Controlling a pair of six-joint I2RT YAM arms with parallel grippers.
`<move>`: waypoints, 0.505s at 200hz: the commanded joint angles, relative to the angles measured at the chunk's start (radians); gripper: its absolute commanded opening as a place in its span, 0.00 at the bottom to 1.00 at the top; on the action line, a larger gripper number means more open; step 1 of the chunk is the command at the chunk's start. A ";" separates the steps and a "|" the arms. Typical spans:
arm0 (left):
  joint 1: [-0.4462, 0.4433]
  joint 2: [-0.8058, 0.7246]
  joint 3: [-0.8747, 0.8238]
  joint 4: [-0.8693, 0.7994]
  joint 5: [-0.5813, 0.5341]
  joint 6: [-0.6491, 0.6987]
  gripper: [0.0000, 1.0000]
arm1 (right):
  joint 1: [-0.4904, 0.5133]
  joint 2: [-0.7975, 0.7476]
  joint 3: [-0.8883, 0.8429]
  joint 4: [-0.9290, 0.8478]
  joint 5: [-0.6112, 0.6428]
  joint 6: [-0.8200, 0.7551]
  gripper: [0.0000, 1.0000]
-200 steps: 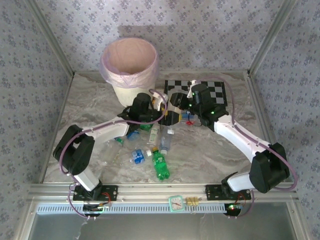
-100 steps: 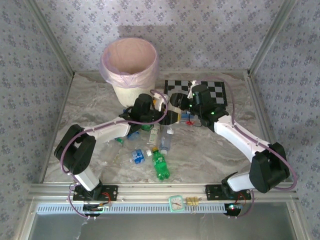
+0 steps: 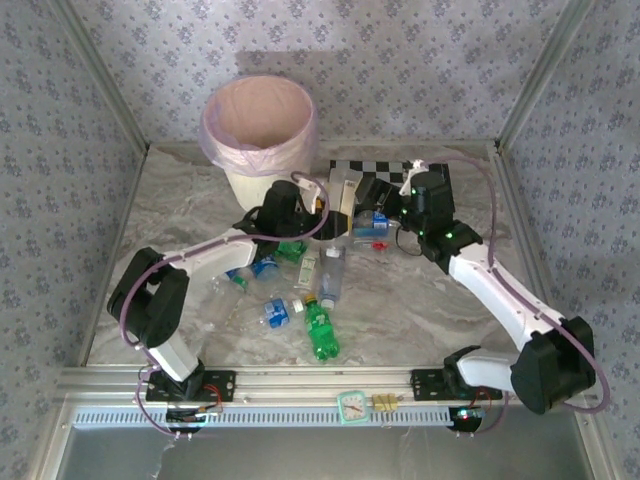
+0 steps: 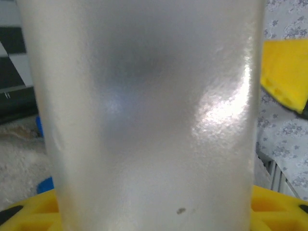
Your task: Put the plastic bottles in the bin
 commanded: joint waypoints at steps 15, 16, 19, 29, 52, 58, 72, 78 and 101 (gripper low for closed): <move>0.008 -0.034 0.187 -0.116 -0.052 0.170 0.54 | -0.018 -0.027 -0.052 -0.020 0.035 0.016 1.00; 0.008 -0.036 0.193 -0.118 -0.054 0.174 0.54 | -0.018 -0.026 -0.053 -0.020 0.035 0.016 1.00; 0.009 -0.037 0.207 -0.131 -0.060 0.188 0.54 | -0.018 -0.025 -0.056 -0.021 0.034 0.018 1.00; 0.013 -0.039 0.261 -0.182 -0.083 0.232 0.54 | -0.019 -0.016 -0.064 -0.022 0.029 0.023 1.00; 0.028 -0.034 0.399 -0.310 -0.150 0.338 0.54 | -0.017 0.013 -0.074 -0.015 0.004 0.038 1.00; 0.032 -0.032 0.433 -0.334 -0.165 0.366 0.54 | -0.016 0.022 -0.074 -0.012 -0.003 0.041 1.00; 0.044 -0.030 0.497 -0.388 -0.215 0.435 0.55 | -0.013 0.043 -0.073 -0.010 -0.020 0.049 1.00; 0.050 -0.029 0.523 -0.406 -0.238 0.465 0.55 | -0.012 0.051 -0.073 -0.009 -0.027 0.051 1.00; 0.072 -0.020 0.614 -0.475 -0.329 0.592 0.56 | -0.004 0.068 -0.068 -0.007 -0.043 0.053 1.00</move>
